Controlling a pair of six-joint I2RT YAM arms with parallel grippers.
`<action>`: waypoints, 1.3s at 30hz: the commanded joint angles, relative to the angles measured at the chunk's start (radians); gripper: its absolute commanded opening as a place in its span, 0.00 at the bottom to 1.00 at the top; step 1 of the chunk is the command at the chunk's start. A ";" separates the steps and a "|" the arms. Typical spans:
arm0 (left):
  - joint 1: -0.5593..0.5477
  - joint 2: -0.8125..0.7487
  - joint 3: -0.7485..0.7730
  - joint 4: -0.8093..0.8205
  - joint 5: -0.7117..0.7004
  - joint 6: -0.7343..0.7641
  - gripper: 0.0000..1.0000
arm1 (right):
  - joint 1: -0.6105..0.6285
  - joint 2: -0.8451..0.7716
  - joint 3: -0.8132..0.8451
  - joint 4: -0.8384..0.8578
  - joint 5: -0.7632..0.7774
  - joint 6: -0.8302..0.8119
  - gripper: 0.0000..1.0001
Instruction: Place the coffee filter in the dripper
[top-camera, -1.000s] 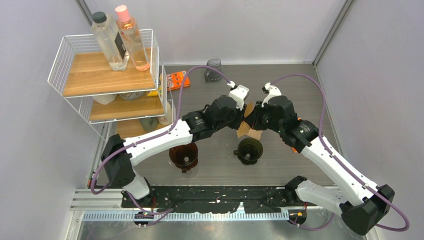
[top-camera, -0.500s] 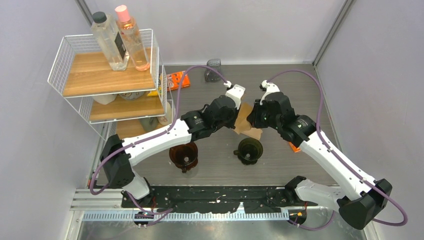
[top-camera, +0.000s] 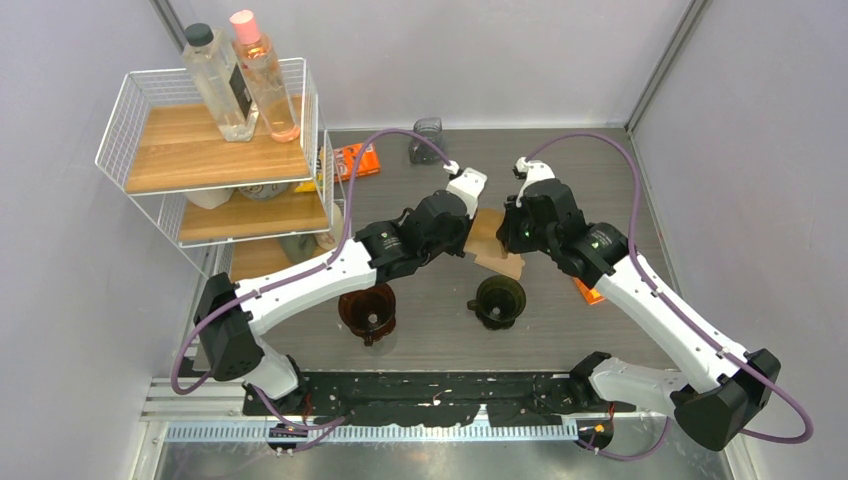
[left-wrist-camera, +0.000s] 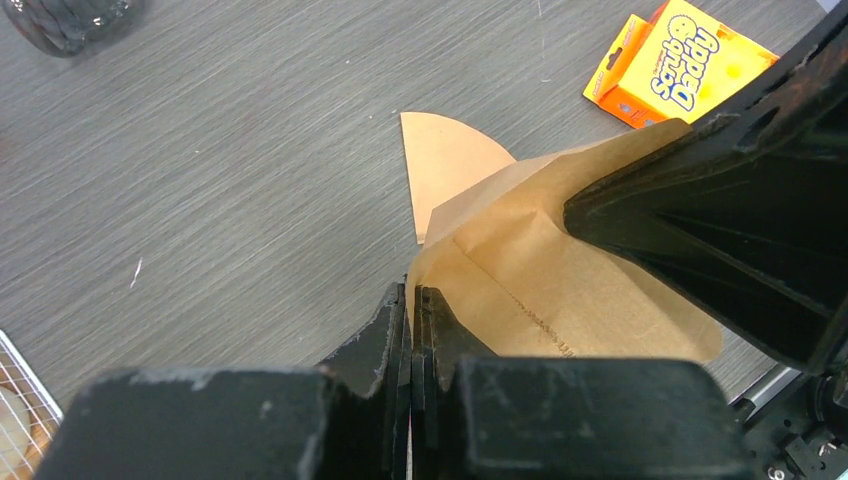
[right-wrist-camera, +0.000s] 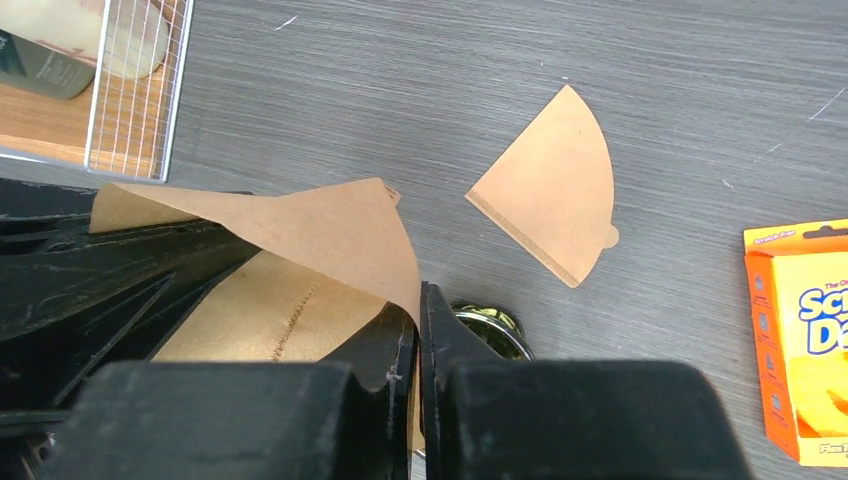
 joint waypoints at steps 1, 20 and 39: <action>0.004 -0.048 0.019 -0.016 0.015 0.041 0.04 | 0.000 -0.014 0.045 -0.001 0.047 -0.074 0.08; 0.004 -0.018 0.045 -0.026 0.046 -0.002 0.00 | 0.000 -0.096 -0.006 0.125 -0.237 -0.078 0.46; 0.115 -0.030 0.118 -0.126 0.040 -0.023 0.00 | -0.003 -0.391 -0.196 0.114 0.198 -0.006 0.95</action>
